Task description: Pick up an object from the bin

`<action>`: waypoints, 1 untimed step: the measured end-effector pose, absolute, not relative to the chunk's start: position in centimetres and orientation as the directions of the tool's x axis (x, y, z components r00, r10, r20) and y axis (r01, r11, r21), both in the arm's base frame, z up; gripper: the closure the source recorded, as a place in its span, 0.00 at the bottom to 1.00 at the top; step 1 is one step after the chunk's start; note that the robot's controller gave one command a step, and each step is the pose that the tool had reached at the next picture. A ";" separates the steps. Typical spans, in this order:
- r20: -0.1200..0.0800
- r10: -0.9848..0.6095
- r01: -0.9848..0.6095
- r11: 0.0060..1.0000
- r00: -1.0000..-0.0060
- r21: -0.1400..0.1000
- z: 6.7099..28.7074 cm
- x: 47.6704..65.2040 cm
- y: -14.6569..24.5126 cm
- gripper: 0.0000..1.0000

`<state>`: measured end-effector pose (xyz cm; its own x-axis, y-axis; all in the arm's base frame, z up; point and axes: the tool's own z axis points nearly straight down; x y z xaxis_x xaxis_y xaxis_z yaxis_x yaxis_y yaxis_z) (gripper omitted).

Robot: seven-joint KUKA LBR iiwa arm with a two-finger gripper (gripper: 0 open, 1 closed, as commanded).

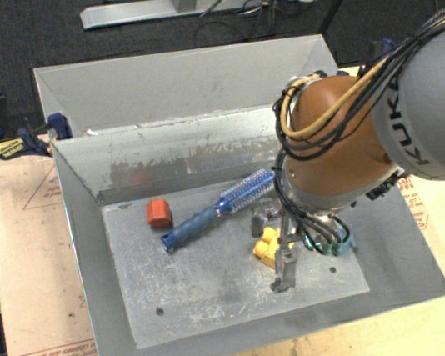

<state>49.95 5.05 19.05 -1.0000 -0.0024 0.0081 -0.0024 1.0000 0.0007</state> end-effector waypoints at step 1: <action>-0.008 -0.174 -0.174 0.985 -0.985 0.003 6.9 59.1 16.5 0.00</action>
Offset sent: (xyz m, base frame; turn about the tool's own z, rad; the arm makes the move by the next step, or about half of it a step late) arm 0.0896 0.1106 -0.1205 -0.1679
